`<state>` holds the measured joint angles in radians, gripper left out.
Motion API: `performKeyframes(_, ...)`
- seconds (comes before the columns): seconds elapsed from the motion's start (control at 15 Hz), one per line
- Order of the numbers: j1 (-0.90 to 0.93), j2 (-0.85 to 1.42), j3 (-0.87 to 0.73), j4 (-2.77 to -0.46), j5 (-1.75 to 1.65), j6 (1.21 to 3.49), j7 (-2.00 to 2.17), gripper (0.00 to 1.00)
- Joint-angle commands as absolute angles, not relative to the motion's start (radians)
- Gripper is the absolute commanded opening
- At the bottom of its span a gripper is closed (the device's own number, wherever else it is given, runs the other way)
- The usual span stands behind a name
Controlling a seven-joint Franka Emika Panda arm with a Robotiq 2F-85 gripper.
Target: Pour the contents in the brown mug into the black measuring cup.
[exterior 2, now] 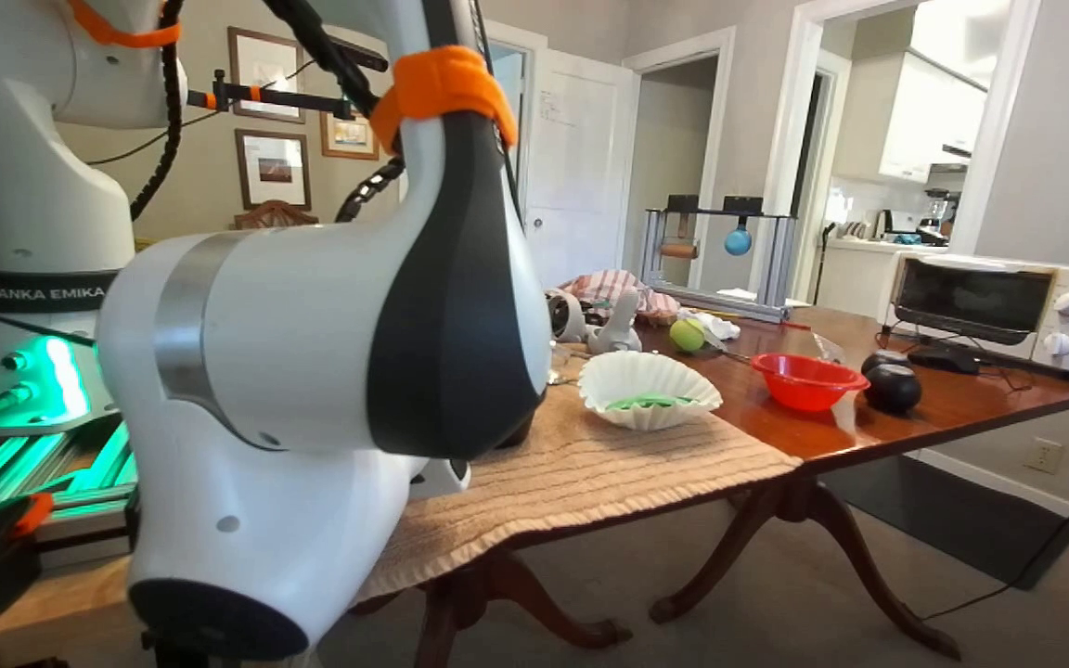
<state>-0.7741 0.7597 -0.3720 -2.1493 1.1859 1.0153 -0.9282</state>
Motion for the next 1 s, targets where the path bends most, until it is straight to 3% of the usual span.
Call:
performKeyframes(0.0,-0.770,0.765,-0.377,-2.124,1.150,0.986,-0.938,0.04)
performKeyframes(0.93,-0.747,0.766,-0.358,-2.061,1.102,0.991,-0.948,0.04)
